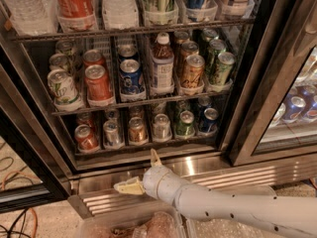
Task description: Pick orange can from bottom shelf of fridge
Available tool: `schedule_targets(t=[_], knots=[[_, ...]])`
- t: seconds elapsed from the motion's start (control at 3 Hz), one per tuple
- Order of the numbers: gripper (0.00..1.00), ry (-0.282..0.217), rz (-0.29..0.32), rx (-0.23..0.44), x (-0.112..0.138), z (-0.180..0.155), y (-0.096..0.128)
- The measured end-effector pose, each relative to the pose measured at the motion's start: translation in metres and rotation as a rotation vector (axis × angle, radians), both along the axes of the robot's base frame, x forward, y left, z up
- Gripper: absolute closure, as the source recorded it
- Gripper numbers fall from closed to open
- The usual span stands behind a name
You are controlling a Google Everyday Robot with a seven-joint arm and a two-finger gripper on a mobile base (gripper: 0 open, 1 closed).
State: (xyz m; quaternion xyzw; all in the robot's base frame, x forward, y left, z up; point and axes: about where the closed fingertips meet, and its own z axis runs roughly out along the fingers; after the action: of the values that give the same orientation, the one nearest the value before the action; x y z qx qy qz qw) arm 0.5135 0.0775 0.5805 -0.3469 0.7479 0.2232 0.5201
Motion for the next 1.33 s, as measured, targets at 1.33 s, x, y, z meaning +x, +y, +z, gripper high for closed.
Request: schedule_targets(t=[1.33], knots=[[0.0, -0.215, -0.322, 0.132, 0.055, 0.006, 0.014]])
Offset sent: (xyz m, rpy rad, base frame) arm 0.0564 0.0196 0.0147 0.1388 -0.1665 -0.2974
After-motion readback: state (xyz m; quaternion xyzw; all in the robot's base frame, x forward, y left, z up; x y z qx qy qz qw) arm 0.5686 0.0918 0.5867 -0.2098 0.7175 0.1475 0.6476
